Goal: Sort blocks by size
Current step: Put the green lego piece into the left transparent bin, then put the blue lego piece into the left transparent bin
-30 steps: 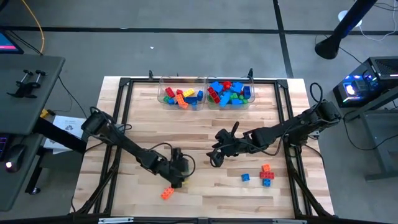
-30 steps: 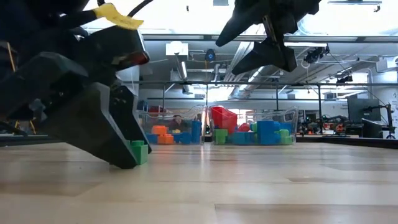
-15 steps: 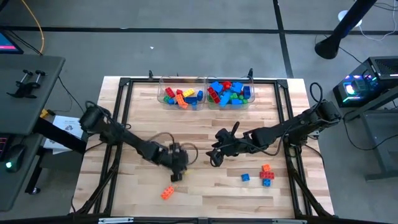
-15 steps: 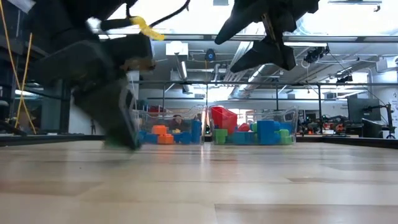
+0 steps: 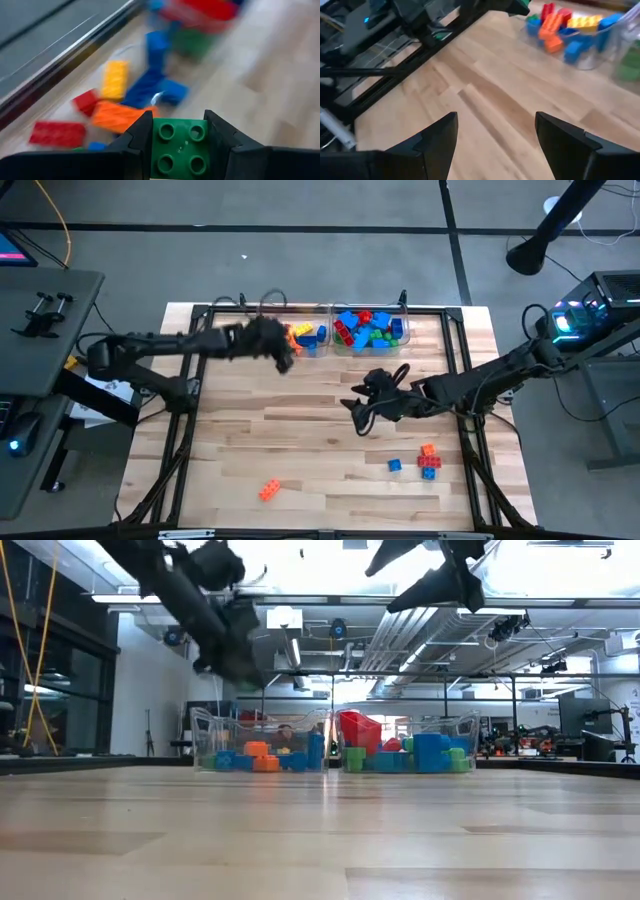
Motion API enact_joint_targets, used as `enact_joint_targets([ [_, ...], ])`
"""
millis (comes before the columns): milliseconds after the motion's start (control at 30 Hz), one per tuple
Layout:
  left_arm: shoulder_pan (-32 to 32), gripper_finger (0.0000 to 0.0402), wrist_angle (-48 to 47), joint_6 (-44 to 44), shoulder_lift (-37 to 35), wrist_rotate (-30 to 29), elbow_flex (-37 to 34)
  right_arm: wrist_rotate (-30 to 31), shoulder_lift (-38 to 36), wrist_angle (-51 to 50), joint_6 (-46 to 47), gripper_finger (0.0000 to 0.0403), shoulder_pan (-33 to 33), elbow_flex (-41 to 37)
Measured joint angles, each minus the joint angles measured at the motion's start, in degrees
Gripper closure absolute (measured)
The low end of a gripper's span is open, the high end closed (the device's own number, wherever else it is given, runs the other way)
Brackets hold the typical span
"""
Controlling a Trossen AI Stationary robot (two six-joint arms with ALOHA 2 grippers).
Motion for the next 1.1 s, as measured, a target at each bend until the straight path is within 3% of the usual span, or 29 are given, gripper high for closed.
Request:
enact_joint_targets([
  [167,9.5,0.0306,-0.5,-2.0,6.6,5.4,0.5,1.4,0.5,-1.5,0.7,0.0142,-0.3,0.0],
  [267,10.9,0.0306,0.0,-1.2,9.1,7.6,1.4,1.4,0.7,-2.7,2.1,0.0142,-0.4,0.0],
  [400,11.0,0.0297,0.7,2.6,11.0,5.1,2.1,2.8,0.7,-2.8,2.7,0.0142,-0.5,0.0],
  [567,11.0,0.0181,0.9,8.2,10.2,0.9,4.9,2.7,0.7,-2.8,4.1,0.0142,-0.5,0.0],
  [700,11.1,0.0094,-4.4,9.2,9.9,-0.1,10.6,2.6,0.7,-2.8,4.9,0.0142,-0.5,0.0],
  [767,11.1,0.0066,-9.2,8.6,9.9,0.2,13.8,2.4,0.3,-2.7,6.0,0.0142,-0.5,0.0],
  [833,11.1,0.0053,-13.7,6.0,9.6,5.1,16.1,1.7,-0.3,-2.0,8.4,0.0142,-0.5,0.0],
  [900,10.6,0.0049,-14.5,3.0,8.3,14.5,16.1,-1.7,-0.7,-1.7,11.0,0.0142,-0.5,0.0],
  [967,8.4,0.0049,-11.7,-0.7,6.1,21.9,14.6,-8.8,-0.5,-2.9,13.1,0.0142,-0.1,0.0],
  [1100,0.6,0.005,-0.3,-7.1,-0.3,24.5,7.8,-21.1,3.0,-13.6,24.2,0.0142,4.0,0.0],
])
